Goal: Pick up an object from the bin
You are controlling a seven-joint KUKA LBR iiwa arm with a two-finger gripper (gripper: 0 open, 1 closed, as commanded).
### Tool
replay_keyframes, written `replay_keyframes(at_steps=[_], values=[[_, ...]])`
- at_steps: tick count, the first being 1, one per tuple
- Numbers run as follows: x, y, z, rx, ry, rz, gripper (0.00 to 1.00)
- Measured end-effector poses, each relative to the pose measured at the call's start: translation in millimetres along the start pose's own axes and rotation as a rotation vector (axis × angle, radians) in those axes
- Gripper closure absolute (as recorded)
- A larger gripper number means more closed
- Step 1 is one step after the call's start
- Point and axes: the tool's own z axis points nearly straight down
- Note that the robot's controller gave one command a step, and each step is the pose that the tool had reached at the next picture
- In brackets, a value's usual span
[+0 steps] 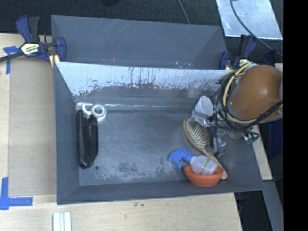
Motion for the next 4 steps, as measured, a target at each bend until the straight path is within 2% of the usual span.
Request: replay_keyframes(at_steps=[1, 2, 4], values=[[0.0, 0.0, -0.3, 0.0, 0.0, 0.0, 1.0], [1.8, 1.0, -24.1, -0.006, 0.013, -0.002, 1.0], [-2.2, -0.8, -60.1, -0.004, 0.007, 0.003, 1.0]])
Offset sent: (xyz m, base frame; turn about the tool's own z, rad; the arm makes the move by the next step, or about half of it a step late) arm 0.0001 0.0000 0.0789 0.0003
